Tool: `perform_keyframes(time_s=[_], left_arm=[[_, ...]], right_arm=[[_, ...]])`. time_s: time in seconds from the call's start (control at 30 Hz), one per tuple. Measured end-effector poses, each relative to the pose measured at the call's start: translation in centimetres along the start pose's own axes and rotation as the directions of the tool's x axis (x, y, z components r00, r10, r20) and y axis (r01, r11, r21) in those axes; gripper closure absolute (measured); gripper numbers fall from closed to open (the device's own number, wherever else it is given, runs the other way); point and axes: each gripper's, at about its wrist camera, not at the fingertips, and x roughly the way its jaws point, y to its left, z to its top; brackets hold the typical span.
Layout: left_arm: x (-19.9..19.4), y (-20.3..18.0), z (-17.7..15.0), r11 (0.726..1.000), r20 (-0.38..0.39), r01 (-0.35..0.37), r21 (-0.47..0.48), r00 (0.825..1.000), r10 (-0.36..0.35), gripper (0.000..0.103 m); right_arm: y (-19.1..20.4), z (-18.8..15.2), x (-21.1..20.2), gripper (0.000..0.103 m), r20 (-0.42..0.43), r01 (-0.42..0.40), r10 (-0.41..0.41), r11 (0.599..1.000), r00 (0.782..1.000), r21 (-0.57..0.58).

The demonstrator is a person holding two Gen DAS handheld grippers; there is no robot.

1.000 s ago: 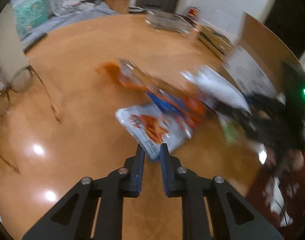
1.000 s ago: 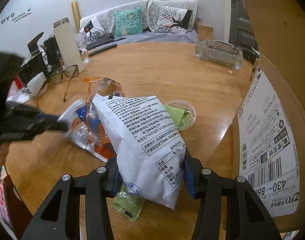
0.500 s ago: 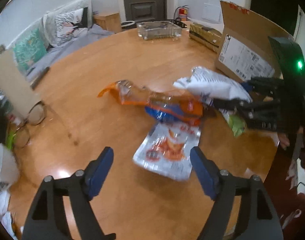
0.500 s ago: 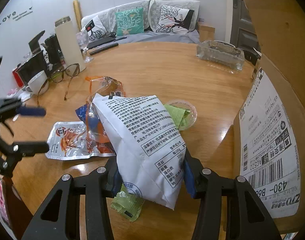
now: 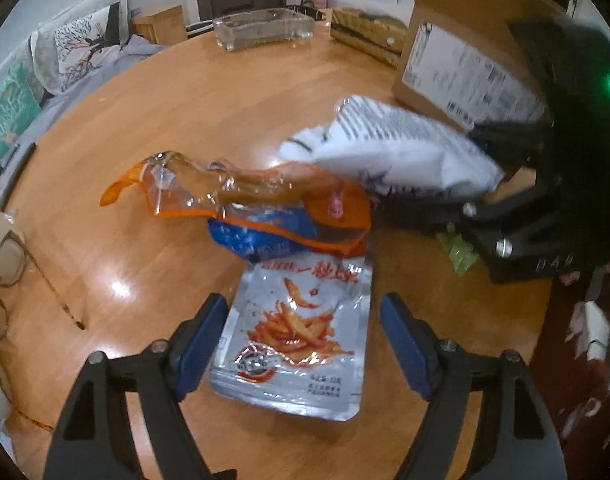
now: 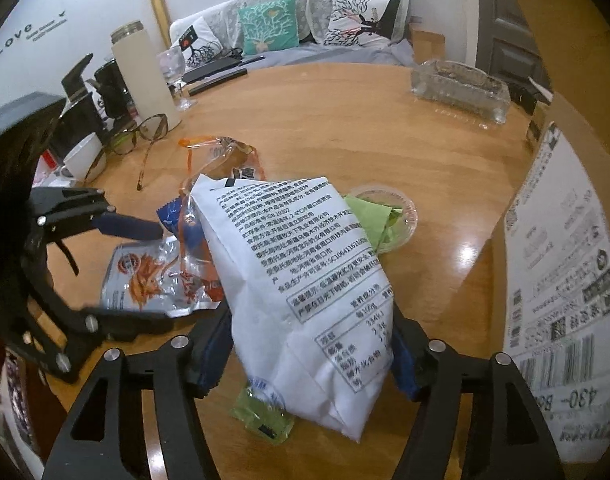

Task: Organize snacks
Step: 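Grasp the orange-and-white spicy strip pack with the left tool while the right holds the chip bag, then carry the chip bag and spicy pack over the cardboard box and open both tools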

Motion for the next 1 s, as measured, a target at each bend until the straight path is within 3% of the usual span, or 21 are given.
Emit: perform_keyframes(time_s=[0.07,0.17,0.33,0.63,0.77,0.87,1.0], left_arm=[[0.0,-0.5,-0.3,1.000,0.013,-0.006,0.001,1.000,0.006,0.027],[-0.1,-0.8,-0.4,1.000,0.035,-0.018,-0.019,0.999,0.019,0.037],[-0.5,-0.8,-1.4,0.998,0.037,-0.039,-0.039,0.999,0.040,0.038],[-3.9,0.0,-5.4,0.988,0.042,-0.107,-0.109,0.993,0.112,0.038],[-4.8,0.7,-6.8,0.980,0.038,-0.139,-0.144,0.989,0.145,0.038],[-4.7,1.3,-7.5,0.973,0.028,-0.153,-0.173,0.987,0.160,0.038],[-4.1,1.7,-8.1,0.964,0.016,-0.164,-0.211,0.985,0.171,0.038]], right_arm=[[-0.1,0.1,0.3,0.040,-0.001,-0.011,0.011,1.000,1.000,0.012],[-0.3,0.2,0.2,0.057,0.008,-0.015,0.015,0.999,1.000,0.032],[-0.2,-0.2,-0.3,0.064,0.031,-0.022,0.020,0.999,0.999,0.046],[2.1,-1.1,-3.2,0.065,0.100,-0.050,0.049,0.999,0.994,0.014],[2.5,-1.2,-3.2,0.065,0.075,-0.056,0.054,0.998,0.996,0.024],[2.6,-1.4,-2.0,0.064,-0.003,-0.033,0.033,0.999,0.999,0.012],[2.4,-1.9,-2.3,0.060,0.015,-0.009,0.008,1.000,1.000,0.026]])
